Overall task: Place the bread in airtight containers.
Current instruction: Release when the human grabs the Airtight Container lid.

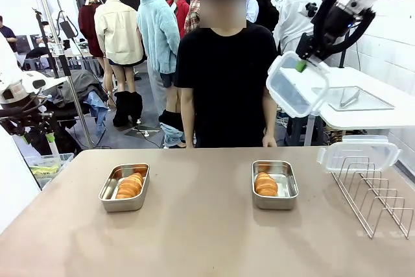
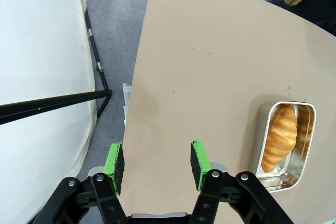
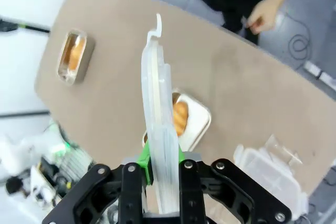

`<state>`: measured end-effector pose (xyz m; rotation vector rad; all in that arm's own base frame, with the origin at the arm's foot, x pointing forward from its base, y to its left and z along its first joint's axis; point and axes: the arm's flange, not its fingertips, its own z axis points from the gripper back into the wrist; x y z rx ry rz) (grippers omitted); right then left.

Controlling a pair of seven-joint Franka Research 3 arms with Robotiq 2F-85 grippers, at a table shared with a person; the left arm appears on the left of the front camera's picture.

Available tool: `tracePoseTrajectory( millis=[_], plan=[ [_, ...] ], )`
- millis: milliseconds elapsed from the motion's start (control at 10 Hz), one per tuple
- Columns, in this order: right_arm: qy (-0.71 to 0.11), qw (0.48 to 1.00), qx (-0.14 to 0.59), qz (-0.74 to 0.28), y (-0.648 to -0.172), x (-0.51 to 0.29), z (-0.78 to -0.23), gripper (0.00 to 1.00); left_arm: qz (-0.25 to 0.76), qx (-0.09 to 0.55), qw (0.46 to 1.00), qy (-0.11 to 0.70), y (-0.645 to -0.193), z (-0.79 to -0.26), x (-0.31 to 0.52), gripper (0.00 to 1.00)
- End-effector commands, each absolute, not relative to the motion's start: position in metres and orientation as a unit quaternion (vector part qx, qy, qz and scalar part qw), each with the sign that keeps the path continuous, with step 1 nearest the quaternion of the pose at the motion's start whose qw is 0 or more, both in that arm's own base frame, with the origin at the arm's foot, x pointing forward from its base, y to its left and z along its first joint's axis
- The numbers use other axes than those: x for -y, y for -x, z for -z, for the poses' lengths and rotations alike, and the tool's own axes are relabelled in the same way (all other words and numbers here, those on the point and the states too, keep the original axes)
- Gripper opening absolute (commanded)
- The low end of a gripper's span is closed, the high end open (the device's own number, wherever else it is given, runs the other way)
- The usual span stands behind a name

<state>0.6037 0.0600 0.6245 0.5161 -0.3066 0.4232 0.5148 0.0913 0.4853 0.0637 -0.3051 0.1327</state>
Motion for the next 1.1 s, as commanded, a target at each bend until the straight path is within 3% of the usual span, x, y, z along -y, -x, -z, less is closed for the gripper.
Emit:
tracePoseTrajectory(
  millis=[0, 300, 1000],
  plan=[
    [-0.285, 0.930, 0.171, -0.159, -0.632, -0.070, -0.603, 0.00, -0.075, 0.153, 0.985, -0.040, -0.515, -0.486, -0.090, 0.67],
    [-0.284, 0.935, 0.169, -0.132, -0.653, -0.068, -0.577, 0.00, -0.075, 0.153, 0.985, -0.040, -0.515, -0.486, -0.090, 0.67],
    [-0.277, 0.934, 0.168, -0.149, -0.645, -0.067, -0.576, 0.00, -0.075, 0.153, 0.985, -0.040, -0.515, -0.486, -0.090, 0.67]
  ],
)
